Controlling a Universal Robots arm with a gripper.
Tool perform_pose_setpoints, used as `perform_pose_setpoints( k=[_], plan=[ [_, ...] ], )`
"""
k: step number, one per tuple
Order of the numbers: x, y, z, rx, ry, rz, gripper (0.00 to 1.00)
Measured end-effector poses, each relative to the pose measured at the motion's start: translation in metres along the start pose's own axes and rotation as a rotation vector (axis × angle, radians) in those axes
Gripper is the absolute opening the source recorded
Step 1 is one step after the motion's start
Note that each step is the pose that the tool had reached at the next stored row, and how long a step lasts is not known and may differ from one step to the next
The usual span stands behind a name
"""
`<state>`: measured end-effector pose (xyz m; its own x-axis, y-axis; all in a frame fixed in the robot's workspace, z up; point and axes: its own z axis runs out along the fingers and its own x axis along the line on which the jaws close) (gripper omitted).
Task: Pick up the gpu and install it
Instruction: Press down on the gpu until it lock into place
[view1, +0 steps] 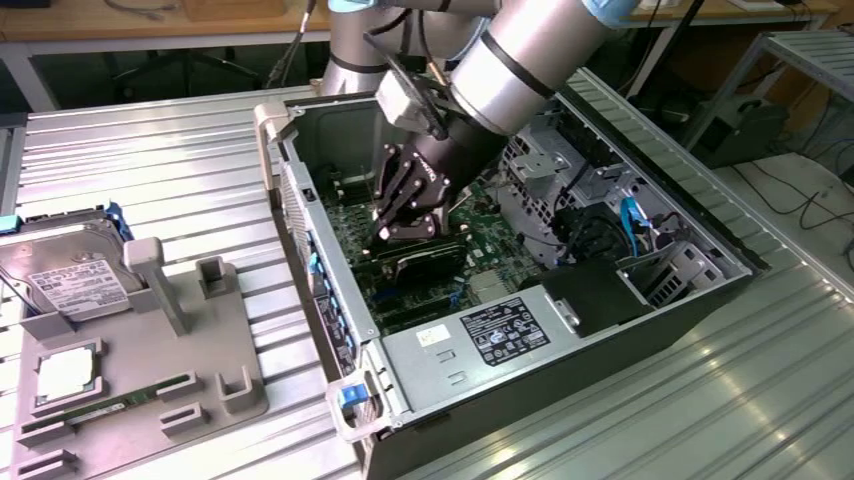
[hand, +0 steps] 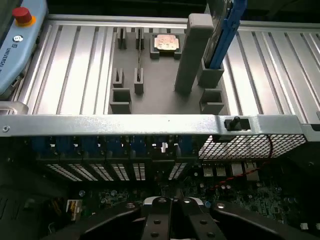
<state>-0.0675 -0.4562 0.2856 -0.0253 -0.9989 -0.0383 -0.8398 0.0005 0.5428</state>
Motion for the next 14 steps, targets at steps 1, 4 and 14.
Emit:
perform_pose_setpoints(
  k=[1,4,14],
  plan=[
    [0.000,-0.0044,0.0067,-0.0430,0.0002,0.002,0.11],
    [0.000,-0.0052,0.0081,-0.0716,0.0003,0.003,0.11],
    [0.001,-0.0091,0.0178,-0.0698,0.0001,0.003,0.11]
  ],
)
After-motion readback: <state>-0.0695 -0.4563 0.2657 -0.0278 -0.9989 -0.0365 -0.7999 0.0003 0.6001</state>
